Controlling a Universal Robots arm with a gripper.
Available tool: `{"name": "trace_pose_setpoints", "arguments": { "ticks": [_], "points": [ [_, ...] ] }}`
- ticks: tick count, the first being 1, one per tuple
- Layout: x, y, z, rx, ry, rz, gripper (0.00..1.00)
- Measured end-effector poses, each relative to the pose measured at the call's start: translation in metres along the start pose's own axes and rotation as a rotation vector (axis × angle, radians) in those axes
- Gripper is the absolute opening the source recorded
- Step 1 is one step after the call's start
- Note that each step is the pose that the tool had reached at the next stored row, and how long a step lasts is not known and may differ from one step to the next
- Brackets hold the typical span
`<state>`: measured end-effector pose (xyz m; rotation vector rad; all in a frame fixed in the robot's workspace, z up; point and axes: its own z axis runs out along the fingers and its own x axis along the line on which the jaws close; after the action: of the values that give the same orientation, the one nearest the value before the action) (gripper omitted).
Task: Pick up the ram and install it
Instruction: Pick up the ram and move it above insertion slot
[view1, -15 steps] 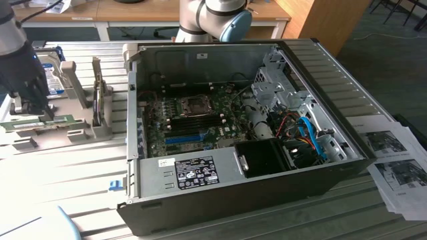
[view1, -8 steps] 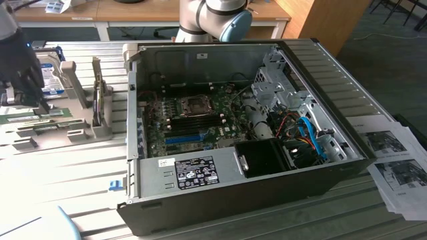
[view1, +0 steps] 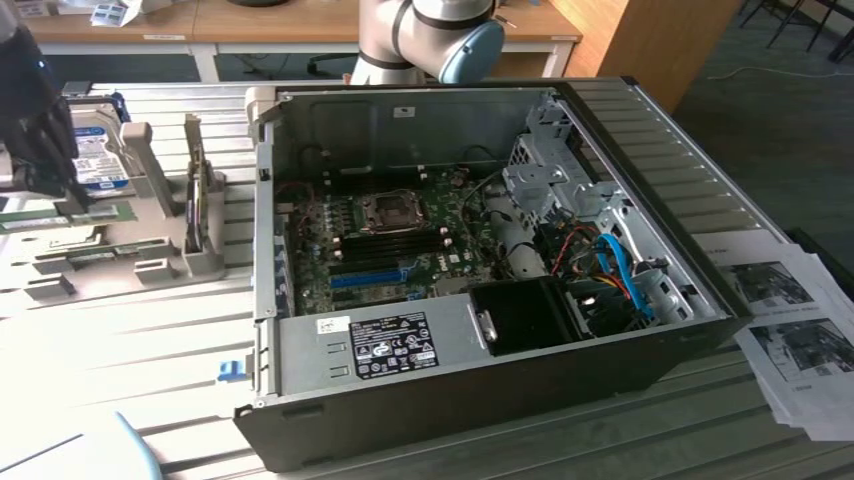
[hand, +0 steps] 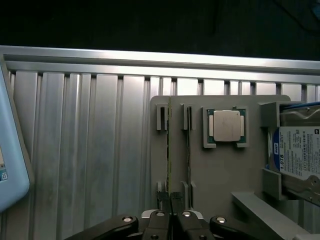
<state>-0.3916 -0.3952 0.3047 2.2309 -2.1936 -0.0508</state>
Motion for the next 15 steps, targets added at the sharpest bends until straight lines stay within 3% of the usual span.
{"name": "trace_pose_setpoints", "arguments": {
  "ticks": [15],
  "points": [
    [-0.001, 0.0013, -0.0411, 0.0, 0.0, 0.0, 0.11]
  ]
}}
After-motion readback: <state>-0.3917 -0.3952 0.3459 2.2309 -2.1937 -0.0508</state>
